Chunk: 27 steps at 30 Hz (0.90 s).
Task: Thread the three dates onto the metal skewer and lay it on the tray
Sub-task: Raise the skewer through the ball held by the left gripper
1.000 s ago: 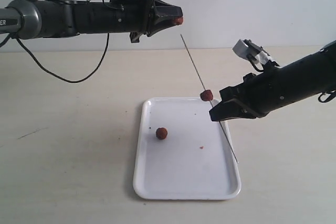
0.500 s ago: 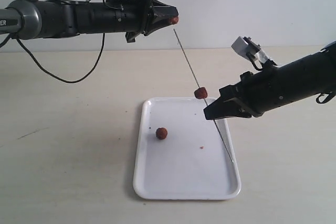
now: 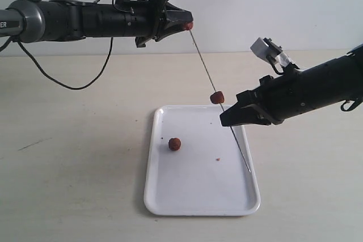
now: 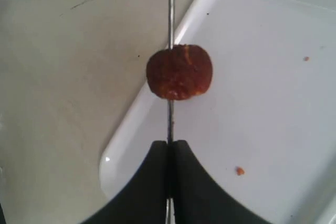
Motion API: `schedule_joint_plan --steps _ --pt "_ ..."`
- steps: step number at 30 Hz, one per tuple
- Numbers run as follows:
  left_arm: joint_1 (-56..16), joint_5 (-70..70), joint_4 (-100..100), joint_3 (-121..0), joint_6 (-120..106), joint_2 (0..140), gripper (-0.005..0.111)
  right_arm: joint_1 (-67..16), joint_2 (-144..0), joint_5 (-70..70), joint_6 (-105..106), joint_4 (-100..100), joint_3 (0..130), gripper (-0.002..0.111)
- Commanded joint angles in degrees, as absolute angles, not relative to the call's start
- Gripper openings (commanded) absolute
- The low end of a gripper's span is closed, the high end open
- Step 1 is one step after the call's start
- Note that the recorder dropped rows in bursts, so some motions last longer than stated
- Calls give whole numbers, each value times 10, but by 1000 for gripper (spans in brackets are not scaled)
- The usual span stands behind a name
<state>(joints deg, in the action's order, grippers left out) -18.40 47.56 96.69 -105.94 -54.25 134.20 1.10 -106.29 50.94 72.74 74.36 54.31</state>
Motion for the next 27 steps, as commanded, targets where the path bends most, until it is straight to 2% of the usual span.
schedule_joint_plan --steps 1,27 --pt "-185 498 976 -1061 -542 1339 30 14 -1061 506 743 760 541 0" --pt "-227 566 917 -1061 -543 1339 30 14 -1061 481 825 899 563 0"
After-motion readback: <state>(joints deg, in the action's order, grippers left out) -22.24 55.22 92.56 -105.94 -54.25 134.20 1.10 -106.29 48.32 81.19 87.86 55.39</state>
